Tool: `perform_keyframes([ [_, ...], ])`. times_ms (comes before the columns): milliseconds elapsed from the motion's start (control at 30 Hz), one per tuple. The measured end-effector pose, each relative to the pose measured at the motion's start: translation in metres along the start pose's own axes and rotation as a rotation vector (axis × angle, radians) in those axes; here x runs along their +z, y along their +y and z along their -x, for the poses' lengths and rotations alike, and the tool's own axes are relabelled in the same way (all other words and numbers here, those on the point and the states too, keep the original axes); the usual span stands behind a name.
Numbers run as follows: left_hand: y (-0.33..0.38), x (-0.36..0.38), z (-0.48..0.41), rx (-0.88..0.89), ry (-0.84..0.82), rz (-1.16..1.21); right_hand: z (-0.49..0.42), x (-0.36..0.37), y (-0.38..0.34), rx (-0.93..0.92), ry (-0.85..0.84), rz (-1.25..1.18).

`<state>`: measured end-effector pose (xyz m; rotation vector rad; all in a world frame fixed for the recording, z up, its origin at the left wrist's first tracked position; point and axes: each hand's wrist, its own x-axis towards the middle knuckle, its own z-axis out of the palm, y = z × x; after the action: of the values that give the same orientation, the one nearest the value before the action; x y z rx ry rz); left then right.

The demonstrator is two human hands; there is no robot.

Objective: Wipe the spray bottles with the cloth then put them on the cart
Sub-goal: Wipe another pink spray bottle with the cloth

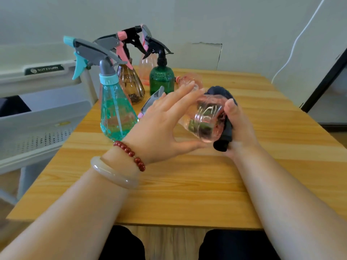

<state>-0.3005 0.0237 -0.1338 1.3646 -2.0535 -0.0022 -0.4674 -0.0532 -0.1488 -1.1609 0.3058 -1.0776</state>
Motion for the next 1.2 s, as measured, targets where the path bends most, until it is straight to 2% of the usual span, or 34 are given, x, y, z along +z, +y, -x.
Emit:
perform_keyframes([
  [100,-0.004,-0.008,-0.003,0.087,-0.045,-0.067,0.002,0.004,-0.003,-0.018,0.019,0.202],
  [200,-0.004,-0.008,-0.001,0.084,-0.023,-0.088,0.004,0.006,-0.001,-0.006,0.095,0.296],
  [300,-0.001,-0.005,-0.001,0.086,0.020,-0.124,0.005,0.005,-0.003,-0.098,0.166,0.400],
  [467,0.010,0.000,-0.002,0.001,0.112,-0.155,0.005,0.002,-0.006,-0.202,0.394,0.447],
  [600,0.020,0.000,-0.001,-0.099,0.059,-0.216,0.005,0.001,-0.009,-0.236,0.480,0.447],
  [800,0.030,0.002,0.008,-0.305,-0.135,-0.378,0.005,0.005,-0.005,-0.191,0.462,0.455],
  [933,0.026,0.002,0.021,-0.386,-0.183,-0.428,0.003,0.006,-0.002,-0.119,0.408,0.587],
  [1100,0.020,-0.006,0.030,-0.453,-0.207,-0.362,0.006,0.009,-0.006,0.000,0.299,0.858],
  [1200,0.021,-0.015,0.024,-0.497,-0.269,-0.329,0.016,0.009,0.002,0.067,0.269,0.862],
])
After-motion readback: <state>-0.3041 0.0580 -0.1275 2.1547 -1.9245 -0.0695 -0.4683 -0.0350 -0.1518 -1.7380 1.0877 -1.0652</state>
